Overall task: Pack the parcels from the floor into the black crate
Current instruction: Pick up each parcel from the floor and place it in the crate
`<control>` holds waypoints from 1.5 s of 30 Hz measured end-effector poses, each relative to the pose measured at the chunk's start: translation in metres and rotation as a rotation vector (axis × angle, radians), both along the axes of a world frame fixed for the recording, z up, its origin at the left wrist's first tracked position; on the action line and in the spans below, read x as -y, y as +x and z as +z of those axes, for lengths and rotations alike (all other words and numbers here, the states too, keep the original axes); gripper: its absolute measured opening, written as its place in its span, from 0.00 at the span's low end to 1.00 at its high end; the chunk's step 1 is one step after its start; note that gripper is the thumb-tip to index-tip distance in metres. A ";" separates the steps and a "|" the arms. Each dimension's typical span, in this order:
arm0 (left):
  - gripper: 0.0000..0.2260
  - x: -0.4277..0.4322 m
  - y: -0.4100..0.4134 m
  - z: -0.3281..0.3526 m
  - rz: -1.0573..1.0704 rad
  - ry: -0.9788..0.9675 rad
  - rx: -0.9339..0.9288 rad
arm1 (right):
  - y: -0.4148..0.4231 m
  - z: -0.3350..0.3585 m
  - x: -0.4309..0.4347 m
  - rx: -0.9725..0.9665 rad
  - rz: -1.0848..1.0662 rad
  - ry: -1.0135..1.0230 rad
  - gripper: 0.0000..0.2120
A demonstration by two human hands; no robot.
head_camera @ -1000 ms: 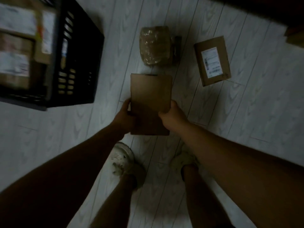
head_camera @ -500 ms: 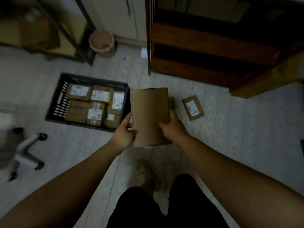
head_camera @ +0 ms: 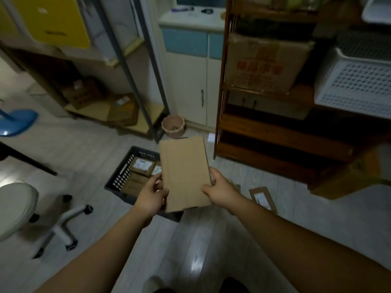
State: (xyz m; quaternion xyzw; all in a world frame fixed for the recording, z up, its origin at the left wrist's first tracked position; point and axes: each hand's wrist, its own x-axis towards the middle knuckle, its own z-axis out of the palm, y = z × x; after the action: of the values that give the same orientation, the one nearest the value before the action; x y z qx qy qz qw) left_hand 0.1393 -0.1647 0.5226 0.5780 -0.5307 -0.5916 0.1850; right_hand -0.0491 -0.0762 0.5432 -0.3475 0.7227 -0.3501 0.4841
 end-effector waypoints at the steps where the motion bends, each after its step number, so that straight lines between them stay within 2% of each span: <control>1: 0.25 0.005 0.005 0.006 0.026 -0.002 -0.021 | 0.008 0.004 0.004 -0.004 0.017 0.004 0.28; 5: 0.27 0.035 0.042 0.029 0.049 -0.020 -0.056 | 0.051 0.018 0.034 -0.003 -0.023 -0.011 0.28; 8: 0.29 0.067 0.086 0.047 0.003 -0.015 -0.060 | 0.091 0.024 0.066 0.098 -0.054 -0.048 0.27; 11: 0.32 0.112 0.130 0.071 -0.026 -0.106 -0.024 | 0.126 0.029 0.098 0.186 -0.083 -0.031 0.26; 14: 0.35 0.162 0.169 0.093 0.128 -0.133 -0.104 | 0.148 0.031 0.125 0.209 -0.082 -0.014 0.24; 16: 0.31 0.190 0.186 0.103 0.168 -0.128 -0.156 | 0.157 0.034 0.139 0.204 -0.133 -0.058 0.22; 18: 0.20 0.212 0.194 0.107 0.171 -0.096 -0.190 | 0.162 0.036 0.155 0.214 -0.317 -0.149 0.20; 20: 0.13 0.227 0.189 0.105 0.226 -0.063 -0.243 | 0.166 0.038 0.170 0.248 -0.489 -0.218 0.26; 23: 0.10 0.245 0.170 0.094 0.268 -0.054 -0.249 | 0.171 0.036 0.193 0.303 -0.478 -0.244 0.33; 26: 0.10 0.271 0.157 0.078 0.175 -0.083 -0.136 | 0.161 0.027 0.219 0.220 -0.468 -0.244 0.34; 30: 0.25 0.317 0.155 0.055 -0.052 -0.151 0.090 | 0.144 0.011 0.266 0.123 -0.435 -0.249 0.32; 32: 0.26 0.341 0.154 0.047 -0.131 -0.149 0.174 | 0.141 0.003 0.290 0.103 -0.405 -0.231 0.32; 35: 0.24 0.374 0.150 0.039 -0.182 -0.111 0.211 | 0.139 -0.010 0.317 0.054 -0.398 -0.196 0.34; 38: 0.25 0.408 0.140 0.033 -0.251 -0.081 0.229 | 0.136 -0.019 0.336 0.027 -0.419 -0.199 0.32; 45: 0.30 0.483 0.122 -0.026 -0.559 -0.045 0.327 | 0.156 -0.067 0.380 -0.105 -0.488 -0.066 0.31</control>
State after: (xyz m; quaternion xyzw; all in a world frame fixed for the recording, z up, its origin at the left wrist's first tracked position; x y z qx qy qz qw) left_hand 0.2618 -0.6473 0.4964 0.4931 -0.7046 -0.5068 -0.0593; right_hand 0.1068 -0.4565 0.4763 -0.1960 0.7976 -0.4614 0.3354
